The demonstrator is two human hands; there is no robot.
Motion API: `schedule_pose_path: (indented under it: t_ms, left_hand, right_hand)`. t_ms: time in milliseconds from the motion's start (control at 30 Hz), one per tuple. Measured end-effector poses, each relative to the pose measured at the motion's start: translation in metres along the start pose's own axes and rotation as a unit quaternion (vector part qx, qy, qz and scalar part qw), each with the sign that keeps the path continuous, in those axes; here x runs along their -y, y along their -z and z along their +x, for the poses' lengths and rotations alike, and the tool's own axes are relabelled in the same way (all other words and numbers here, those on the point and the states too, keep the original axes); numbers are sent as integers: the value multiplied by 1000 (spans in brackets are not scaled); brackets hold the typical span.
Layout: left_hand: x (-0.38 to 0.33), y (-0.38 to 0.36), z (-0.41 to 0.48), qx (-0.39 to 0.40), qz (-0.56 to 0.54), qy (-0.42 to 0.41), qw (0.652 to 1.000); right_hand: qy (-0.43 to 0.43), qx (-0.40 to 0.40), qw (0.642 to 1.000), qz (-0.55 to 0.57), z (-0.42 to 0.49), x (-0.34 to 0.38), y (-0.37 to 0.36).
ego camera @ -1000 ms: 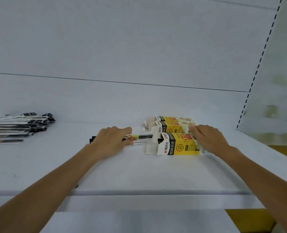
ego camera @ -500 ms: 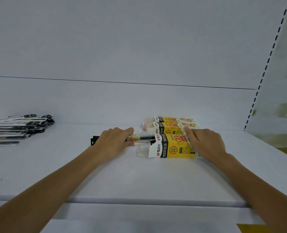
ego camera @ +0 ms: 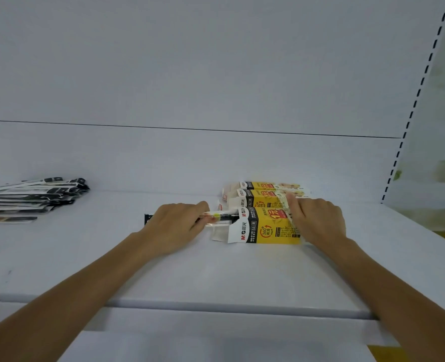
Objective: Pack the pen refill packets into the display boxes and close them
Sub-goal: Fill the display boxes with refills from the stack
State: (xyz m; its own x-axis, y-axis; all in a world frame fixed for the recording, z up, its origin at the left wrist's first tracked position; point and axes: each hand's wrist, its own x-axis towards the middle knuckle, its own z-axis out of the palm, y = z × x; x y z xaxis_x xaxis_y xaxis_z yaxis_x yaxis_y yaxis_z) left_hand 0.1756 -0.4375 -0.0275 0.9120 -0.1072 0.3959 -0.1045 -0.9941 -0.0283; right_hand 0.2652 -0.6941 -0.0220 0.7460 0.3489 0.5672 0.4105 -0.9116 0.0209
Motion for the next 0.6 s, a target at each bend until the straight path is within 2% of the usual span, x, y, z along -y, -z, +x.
schedule_pose_path:
  t_ms: [133,200,333,500,600]
  left_hand:
    - [-8,-1,8,32,-9,-14,999]
    - [-13,-1,10,39,-43,-30,998]
    - [-22,-7,15,23,-132,1,991]
    - [-42,-19,28,21,-108,25,994]
    - [-40,-16,29,29,-198,15,980]
  right_hand:
    - [-13,0,1000,-2,1,-1,-4]
    - [-29,6,999,18,2,-2,-7]
    - [-7,-11,1000,-24,3,-1,-8]
    - [-12,8,1000,-24,3,4,-6]
    - [-34,7,999,19,3,6,-7]
